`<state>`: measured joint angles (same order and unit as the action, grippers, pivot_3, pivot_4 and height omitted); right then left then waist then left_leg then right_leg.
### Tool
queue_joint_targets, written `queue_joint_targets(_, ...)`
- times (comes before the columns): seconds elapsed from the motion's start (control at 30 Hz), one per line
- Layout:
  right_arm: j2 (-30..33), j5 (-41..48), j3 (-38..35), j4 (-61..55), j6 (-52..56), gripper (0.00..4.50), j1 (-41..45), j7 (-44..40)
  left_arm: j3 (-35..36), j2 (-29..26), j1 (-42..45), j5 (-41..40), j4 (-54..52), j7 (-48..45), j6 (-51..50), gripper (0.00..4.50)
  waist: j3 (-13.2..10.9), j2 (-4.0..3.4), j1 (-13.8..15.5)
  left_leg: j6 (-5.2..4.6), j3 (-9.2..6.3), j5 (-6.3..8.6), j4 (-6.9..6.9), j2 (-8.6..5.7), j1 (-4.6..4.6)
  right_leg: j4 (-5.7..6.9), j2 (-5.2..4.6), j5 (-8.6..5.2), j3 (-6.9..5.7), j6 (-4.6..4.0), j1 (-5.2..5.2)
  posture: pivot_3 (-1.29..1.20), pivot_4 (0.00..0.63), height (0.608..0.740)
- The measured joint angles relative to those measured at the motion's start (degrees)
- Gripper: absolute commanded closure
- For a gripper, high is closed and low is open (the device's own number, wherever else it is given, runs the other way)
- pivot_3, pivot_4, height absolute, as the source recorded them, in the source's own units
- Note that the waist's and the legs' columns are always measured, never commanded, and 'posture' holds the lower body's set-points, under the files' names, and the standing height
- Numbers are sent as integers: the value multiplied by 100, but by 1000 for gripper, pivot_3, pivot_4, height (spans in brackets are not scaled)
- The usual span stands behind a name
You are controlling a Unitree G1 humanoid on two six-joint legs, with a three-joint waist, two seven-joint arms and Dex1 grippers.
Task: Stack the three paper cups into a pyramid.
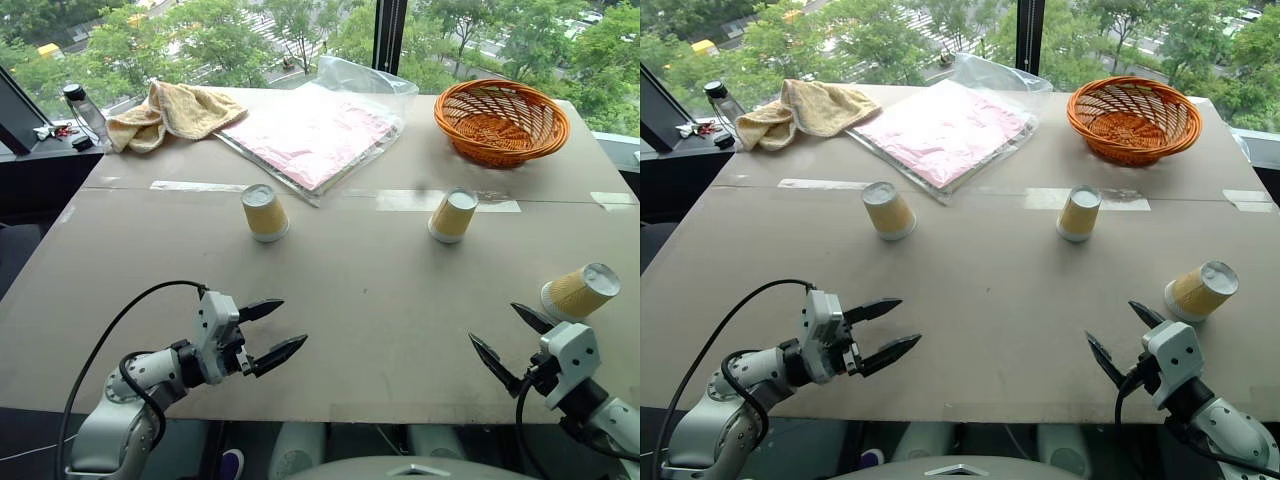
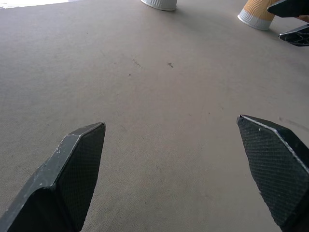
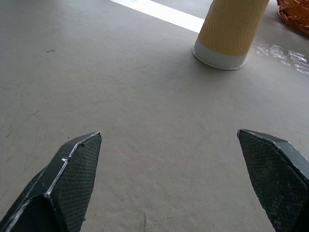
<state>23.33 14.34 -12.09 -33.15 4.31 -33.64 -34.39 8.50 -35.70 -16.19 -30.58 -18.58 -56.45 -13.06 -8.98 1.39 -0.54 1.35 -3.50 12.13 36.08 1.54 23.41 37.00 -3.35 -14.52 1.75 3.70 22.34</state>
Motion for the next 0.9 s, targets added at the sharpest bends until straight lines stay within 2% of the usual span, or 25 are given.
queue_joint_targets(0.2, -205, -36, 276, -159, 282, 53, 602, 391, 61, 206, 468, -166, 232, 69, -49, 0, 1, -3, -3, -1, 0, 0, 2, 1, -3, 1, 2, 1, -1, 1, -1, 0, 150, 740)
queue_joint_targets(0.4, -262, -218, 207, -341, 507, 53, 1162, 953, 73, 337, 590, -208, 342, 22, 45, 0, 3, -1, 6, -1, -4, 0, -1, -2, 4, 1, 3, 2, -2, 1, 1, 0, 150, 740)
queue_joint_targets(0.5, -365, -490, -88, -238, 411, 53, 1247, 1351, 17, 290, 588, -219, 333, -463, 325, 0, 4, -3, 6, -1, -2, 0, 0, -4, 9, -1, 3, 2, -1, 1, 3, 0, 150, 740)
queue_joint_targets(0.6, -427, -921, -703, -205, 410, 53, 1384, 1979, -286, 93, 637, -346, -35, -1221, 469, 0, 7, -8, 1, -1, 0, 0, 1, -4, 5, -2, 2, 2, 1, 0, 1, 0, 150, 740)
queue_joint_targets(0.73, -431, -1127, -988, -95, 468, 53, 1407, 2258, -533, 25, 933, -387, -154, -1471, 462, 0, 12, -17, 0, -1, -2, 0, 0, -3, 0, 1, 5, 2, 1, -1, -1, 0, 150, 740)
queue_joint_targets(0.9, -656, -738, -1355, -3, 1206, 53, 1478, 2436, -694, -14, 1331, -475, -228, -1582, 330, 0, 15, -24, -34, -2, 1, 0, 0, -2, 0, 1, 6, 2, 6, -1, -2, 0, 150, 740)
